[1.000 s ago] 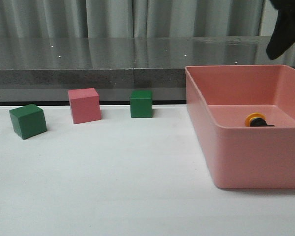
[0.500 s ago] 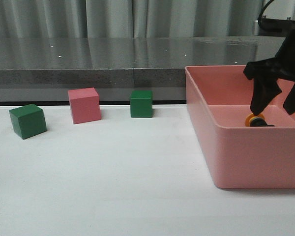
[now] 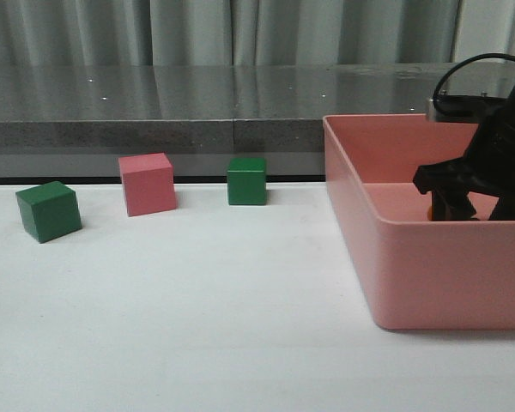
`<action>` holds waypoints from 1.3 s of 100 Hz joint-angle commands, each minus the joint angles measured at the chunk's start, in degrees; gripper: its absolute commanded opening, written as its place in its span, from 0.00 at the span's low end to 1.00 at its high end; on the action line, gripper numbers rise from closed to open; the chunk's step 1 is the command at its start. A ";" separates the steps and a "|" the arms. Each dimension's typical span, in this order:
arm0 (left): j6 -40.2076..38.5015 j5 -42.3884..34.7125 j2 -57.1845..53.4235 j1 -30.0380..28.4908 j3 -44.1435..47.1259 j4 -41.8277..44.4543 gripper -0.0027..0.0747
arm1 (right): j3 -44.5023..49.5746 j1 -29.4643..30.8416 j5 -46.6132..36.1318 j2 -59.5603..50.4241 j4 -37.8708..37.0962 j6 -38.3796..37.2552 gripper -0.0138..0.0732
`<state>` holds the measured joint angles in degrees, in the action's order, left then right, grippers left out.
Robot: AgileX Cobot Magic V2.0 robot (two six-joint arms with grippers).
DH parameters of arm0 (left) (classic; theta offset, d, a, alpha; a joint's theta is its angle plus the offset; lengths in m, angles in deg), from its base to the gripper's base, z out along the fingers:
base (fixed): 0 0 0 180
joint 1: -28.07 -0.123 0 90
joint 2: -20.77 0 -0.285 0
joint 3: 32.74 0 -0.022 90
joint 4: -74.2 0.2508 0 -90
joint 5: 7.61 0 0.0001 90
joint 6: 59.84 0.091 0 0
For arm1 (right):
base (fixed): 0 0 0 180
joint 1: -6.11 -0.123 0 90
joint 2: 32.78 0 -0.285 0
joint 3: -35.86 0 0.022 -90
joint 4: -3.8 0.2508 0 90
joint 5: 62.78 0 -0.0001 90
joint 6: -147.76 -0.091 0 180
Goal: Place and stand button with both arms
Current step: 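Lower the right gripper into the pink bin and grasp the yellow button, then lift the button out of the bin with the right gripper toward the cubes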
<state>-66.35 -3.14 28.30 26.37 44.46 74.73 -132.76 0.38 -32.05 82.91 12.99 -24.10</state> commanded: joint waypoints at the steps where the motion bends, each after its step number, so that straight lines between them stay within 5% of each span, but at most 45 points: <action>1: -0.63 -4.47 -1.85 0.32 1.68 0.01 0.01 | -1.76 0.11 -2.05 -2.69 -0.07 0.42 0.68; 15: -0.63 -4.47 -1.85 0.32 1.68 0.01 0.01 | -1.76 0.11 -1.63 -2.69 -0.07 0.42 0.39; 23: -0.63 -4.47 -1.85 0.32 1.68 0.01 0.01 | -1.76 0.11 -1.31 -2.69 -0.07 0.42 0.31; 62: -0.63 -4.47 -1.85 0.32 1.68 0.01 0.01 | -3.60 -1.67 0.94 -14.88 0.87 0.98 0.31; 101: -0.63 -4.47 -1.85 0.32 1.68 0.01 0.01 | -19.71 -15.90 13.28 -17.24 2.51 18.84 0.31; 130: -0.63 -4.47 -1.85 0.32 1.68 0.01 0.01 | -32.00 -24.64 19.70 -6.33 2.73 31.97 0.31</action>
<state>-66.35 -3.14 28.30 26.37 44.46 74.73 -159.73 -22.46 -12.93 75.39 14.75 3.16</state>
